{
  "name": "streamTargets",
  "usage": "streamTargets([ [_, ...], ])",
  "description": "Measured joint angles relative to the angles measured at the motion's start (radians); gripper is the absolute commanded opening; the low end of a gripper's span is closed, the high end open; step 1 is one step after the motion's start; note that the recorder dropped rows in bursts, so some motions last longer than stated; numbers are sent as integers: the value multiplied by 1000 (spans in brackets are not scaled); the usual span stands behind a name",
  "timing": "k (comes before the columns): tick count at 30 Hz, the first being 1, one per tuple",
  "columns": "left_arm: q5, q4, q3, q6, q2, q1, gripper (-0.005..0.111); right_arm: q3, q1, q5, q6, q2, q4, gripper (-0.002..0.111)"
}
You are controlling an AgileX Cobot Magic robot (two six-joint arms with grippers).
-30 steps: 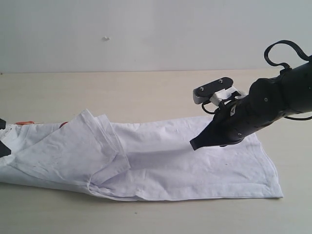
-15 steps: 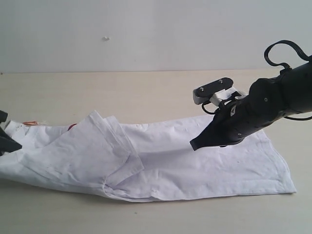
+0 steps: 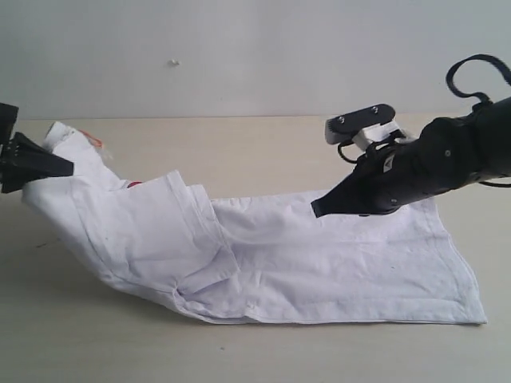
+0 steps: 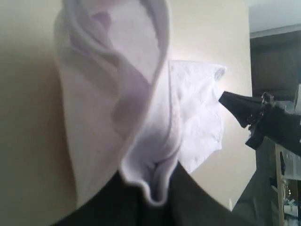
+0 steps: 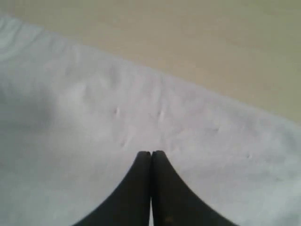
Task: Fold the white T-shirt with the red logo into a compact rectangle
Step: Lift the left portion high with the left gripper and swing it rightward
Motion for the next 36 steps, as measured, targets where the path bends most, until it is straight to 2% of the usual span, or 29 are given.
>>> streamTargets([
  [11,3,-47,-50,29,-68,-320,0,0,-143,142,53,-75,-4,0],
  [14,-45,-58,-56,29,-69,-398,0,0,-177,177,57,-78,-12,0],
  [18,-139,-80,-71,29,-69,-496,0,0,-216,224,130,-80,-116,0],
  [26,-330,-92,-141,-14,-69,-655,0,0,-265,324,408,-80,-407,0],
  [30,-402,-92,-198,-19,-42,-724,0,0,-265,329,446,-80,-438,0],
  [36,-426,-92,-306,-37,49,-809,0,0,-265,331,454,-80,-443,0],
])
